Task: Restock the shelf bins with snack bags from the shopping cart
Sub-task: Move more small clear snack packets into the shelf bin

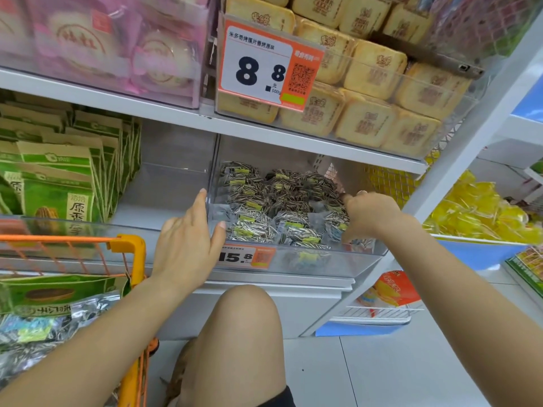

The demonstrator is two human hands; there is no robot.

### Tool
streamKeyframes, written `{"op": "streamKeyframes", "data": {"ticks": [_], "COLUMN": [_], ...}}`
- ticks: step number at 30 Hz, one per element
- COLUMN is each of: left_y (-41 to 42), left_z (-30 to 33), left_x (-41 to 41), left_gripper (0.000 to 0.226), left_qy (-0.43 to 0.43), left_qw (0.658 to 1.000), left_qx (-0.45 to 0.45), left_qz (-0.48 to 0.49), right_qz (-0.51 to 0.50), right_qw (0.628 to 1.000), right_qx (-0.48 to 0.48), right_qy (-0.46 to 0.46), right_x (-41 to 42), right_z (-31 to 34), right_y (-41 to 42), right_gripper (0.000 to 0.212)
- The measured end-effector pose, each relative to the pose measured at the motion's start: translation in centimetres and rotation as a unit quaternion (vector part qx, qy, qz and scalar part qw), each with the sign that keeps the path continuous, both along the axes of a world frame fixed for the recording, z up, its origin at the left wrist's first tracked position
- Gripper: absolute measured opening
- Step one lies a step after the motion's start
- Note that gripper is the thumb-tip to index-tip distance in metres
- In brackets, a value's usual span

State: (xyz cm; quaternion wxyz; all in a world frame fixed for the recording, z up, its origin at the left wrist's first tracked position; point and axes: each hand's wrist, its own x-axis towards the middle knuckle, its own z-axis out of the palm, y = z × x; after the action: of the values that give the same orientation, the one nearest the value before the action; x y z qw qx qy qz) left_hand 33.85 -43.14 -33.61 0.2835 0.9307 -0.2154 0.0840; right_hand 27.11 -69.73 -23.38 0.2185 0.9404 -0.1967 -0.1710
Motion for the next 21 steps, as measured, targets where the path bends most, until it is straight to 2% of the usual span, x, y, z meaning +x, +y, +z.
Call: {"op": "streamKeyframes", "data": {"ticks": [6,15,18,21], "left_y": [0.0,0.1,0.1,0.1], "left_z": [0.1,0.2,0.2,0.1], "left_x": [-0.2,-0.3,-0.3,-0.2], "left_gripper": [0.065,0.064,0.064,0.063], "left_qy": [-0.003,-0.005,-0.004,-0.007], "left_qw": [1.0,1.0,1.0,1.0], "left_qx": [-0.005,0.0,0.003,0.006], "left_qz": [-0.003,-0.002,-0.002,-0.003], "right_qz": [-0.05,-0.066,-0.048,-0.018], "right_qw": [0.994,0.987,0.99,0.995], "right_qx": [0.074,0.134,0.122,0.071], "right_qy": [0.058,0.051,0.055,0.074], "right_x": [0.9,0.8,0.1,0.1], "right_z": [0.0,-0.8,-1.6,-2.7], "right_y": [-1.5,-2.6,-2.6,-2.0], "right_gripper": [0.079,0.099,0.102,0.094]}}
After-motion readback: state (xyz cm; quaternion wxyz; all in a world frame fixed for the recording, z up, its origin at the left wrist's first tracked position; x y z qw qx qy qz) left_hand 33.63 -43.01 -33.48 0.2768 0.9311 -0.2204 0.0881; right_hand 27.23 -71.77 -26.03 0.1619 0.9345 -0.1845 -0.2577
